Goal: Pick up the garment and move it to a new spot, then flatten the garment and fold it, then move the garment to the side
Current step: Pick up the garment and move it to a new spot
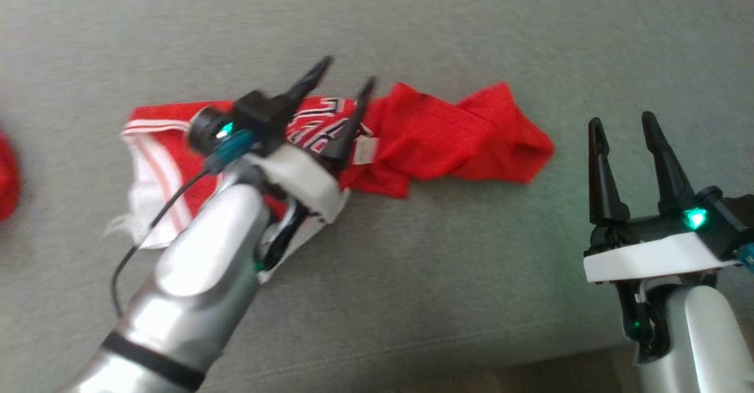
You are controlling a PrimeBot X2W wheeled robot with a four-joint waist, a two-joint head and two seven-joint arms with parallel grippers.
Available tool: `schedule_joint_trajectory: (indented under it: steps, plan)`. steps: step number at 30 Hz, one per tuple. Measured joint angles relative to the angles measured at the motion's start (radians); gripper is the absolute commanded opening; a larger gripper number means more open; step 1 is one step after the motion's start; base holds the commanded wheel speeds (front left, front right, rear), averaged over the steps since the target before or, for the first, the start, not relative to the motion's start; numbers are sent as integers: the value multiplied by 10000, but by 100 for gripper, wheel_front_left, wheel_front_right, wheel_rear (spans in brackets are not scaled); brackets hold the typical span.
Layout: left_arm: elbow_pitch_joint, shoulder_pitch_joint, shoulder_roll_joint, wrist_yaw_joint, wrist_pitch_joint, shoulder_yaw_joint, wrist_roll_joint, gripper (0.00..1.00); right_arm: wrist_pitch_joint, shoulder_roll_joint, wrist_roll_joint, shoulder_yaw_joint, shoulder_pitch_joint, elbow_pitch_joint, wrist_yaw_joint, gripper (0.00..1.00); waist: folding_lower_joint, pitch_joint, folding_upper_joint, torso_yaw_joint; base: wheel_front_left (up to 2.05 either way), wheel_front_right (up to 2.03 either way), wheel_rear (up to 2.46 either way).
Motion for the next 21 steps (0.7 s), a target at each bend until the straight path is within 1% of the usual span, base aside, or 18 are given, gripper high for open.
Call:
schedule_joint_trajectory:
  steps: [2,8,10,11,17,21]
  plan:
    - [-215,368,234,215,-6,316,0,100,125,-2,-21,-52,17,-4,0,100,0,-182,0,318,0,0,0]
    - [-1081,1670,1007,940,-44,1733,-10,100,364,-2,-186,-121,147,-2,0,100,0,-768,0,1136,0,0,0]
    - [-1329,2182,1202,1095,-44,2186,-8,100,403,-2,-188,-148,198,6,0,100,0,-971,0,1359,0,0,0]
    - [-1540,2691,1386,1233,-44,2545,-10,100,491,-4,-180,-153,291,6,0,100,0,-1159,0,1552,0,0,0]
    - [-2059,4069,1810,1327,-44,3417,-13,100,644,-2,-190,-192,564,10,0,100,0,-1627,0,1949,0,0,0]
    - [-2500,4698,1994,1310,-44,3576,15,100,757,-2,-263,-236,701,19,0,100,0,-1844,0,2083,0,0,0]
